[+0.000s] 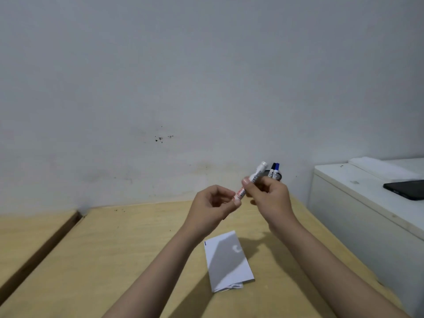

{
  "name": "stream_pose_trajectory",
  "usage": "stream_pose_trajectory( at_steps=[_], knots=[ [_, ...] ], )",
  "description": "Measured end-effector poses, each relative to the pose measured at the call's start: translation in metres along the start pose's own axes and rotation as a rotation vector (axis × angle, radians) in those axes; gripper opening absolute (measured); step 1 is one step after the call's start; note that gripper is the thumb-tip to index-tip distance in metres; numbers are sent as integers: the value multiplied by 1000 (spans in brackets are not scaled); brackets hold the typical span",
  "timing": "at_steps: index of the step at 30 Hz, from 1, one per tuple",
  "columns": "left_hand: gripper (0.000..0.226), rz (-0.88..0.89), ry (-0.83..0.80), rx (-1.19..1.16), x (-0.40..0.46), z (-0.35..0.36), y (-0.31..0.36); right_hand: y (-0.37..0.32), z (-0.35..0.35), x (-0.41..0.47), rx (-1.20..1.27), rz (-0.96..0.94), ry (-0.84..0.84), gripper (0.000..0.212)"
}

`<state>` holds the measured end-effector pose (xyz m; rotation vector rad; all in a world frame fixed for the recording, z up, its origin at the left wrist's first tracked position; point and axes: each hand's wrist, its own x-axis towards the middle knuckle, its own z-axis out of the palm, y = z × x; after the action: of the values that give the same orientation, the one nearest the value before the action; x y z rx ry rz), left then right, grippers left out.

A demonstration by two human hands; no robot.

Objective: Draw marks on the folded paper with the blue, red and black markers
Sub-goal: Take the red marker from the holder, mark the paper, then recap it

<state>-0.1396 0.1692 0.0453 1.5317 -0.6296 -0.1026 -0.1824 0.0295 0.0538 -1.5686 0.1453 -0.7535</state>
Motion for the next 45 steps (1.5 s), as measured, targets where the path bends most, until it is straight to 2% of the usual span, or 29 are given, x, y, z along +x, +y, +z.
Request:
stream_pose_trajectory(
  at_steps=[5, 10, 17, 20, 23, 26, 31, 37, 42, 45],
  knots=[
    [21, 28, 107, 155, -9, -9, -6, -4, -1, -8, 83, -10, 8, 2],
    [21, 81, 153, 227, -17, -2, -6, 3, -2, -15, -5, 7, -97, 23],
    [8, 39, 70, 203, -24, -6, -12, 11, -3, -16, 27, -36, -200, 15],
    [15, 9, 13, 151, -25, -14, -17, 16, -1, -18, 0, -115, -227, 13],
    [17, -56, -18, 36, -25, -28, -26, 18, 1, -19, 83, -99, -201, 11],
    [17, -143, 52, -19, -21, -49, -41, 20, -5, -14, 201, -29, -121, 17],
    [21, -253, 181, 283, -10, -77, -71, 31, -9, -17, 181, 21, -99, 15],
    [19, -386, 165, 602, 1, -82, -108, 44, -9, -26, 155, 68, -84, 12],
    [27, -413, 161, 527, 2, -86, -132, 54, -11, -28, 156, 116, -77, 6],
    [41, -441, 169, 489, 1, -88, -135, 59, -6, -27, 167, 155, -81, 8]
  ],
)
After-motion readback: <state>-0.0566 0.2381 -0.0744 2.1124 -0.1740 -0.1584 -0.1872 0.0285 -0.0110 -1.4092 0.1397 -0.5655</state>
